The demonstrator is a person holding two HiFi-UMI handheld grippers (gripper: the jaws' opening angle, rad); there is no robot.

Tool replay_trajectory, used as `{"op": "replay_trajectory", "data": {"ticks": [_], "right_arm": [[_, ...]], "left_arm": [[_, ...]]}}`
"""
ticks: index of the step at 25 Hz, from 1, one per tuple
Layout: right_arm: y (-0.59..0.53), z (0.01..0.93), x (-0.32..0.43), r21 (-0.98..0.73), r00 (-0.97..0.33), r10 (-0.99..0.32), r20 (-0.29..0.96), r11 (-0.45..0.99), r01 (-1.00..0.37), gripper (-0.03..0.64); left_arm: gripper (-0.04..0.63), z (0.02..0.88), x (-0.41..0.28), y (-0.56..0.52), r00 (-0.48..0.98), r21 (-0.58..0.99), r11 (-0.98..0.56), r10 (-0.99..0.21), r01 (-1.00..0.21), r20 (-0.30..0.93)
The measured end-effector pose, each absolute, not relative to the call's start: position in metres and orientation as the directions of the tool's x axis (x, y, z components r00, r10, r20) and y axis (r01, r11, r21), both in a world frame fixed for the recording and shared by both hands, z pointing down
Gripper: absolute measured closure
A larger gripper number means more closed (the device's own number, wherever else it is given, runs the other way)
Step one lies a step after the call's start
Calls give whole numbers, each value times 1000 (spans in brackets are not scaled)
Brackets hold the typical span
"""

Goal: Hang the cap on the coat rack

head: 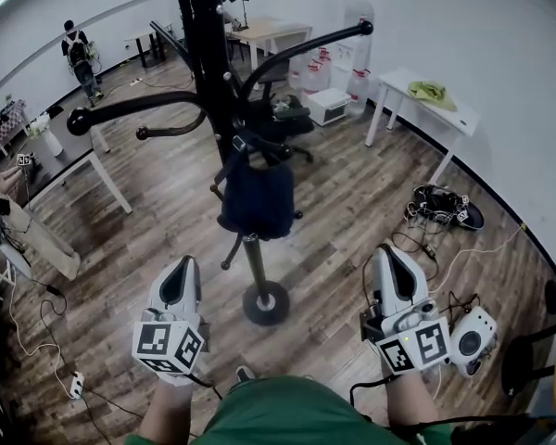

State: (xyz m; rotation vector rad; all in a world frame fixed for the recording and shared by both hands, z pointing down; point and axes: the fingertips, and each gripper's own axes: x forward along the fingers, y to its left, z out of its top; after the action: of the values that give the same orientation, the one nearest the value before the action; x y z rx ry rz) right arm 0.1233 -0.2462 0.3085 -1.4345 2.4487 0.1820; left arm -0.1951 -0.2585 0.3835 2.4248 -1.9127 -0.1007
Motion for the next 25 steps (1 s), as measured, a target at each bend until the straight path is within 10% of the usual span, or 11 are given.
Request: {"op": "replay_trajectory", "data": {"ticks": [25], "right_arm": [[-255, 315, 126, -27, -471, -827, -305, 502, -864, 614]], "left_arm": [[581, 389, -181, -268, 244, 79, -243, -970, -967, 2]]}}
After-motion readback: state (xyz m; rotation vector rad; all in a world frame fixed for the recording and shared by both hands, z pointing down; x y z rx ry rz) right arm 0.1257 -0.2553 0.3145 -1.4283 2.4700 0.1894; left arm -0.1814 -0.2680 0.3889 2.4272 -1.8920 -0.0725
